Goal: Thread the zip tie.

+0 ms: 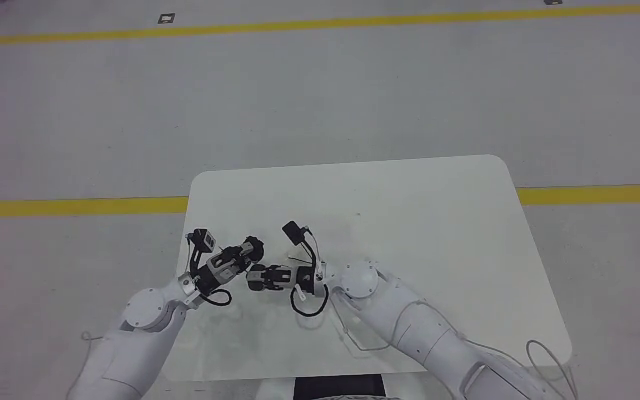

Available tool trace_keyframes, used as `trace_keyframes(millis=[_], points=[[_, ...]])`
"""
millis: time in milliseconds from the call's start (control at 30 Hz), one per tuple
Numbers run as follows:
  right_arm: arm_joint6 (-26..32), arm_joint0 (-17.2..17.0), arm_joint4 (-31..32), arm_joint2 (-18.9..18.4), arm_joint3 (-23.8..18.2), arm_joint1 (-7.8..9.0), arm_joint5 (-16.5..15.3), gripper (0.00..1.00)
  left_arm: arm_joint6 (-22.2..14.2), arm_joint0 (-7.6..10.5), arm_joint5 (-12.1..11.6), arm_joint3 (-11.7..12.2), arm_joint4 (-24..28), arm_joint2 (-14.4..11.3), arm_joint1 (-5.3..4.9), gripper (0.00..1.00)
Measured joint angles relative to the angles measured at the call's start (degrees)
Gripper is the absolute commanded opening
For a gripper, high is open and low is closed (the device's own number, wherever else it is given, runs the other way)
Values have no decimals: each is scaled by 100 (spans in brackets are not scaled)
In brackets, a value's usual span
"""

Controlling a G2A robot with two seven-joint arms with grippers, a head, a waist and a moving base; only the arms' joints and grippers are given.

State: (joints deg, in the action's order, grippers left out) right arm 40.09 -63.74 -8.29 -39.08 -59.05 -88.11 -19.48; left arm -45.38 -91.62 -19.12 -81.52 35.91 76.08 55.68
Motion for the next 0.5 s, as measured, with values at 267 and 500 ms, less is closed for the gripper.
trace_keyframes(millis=[267, 500], points=[[148, -84, 138, -190, -152, 93, 0, 0, -37, 5, -14, 74, 18, 79, -8, 4], [895, -276, -9, -628, -475, 295, 0, 0, -156, 28, 13, 153, -11, 142, -21, 85]])
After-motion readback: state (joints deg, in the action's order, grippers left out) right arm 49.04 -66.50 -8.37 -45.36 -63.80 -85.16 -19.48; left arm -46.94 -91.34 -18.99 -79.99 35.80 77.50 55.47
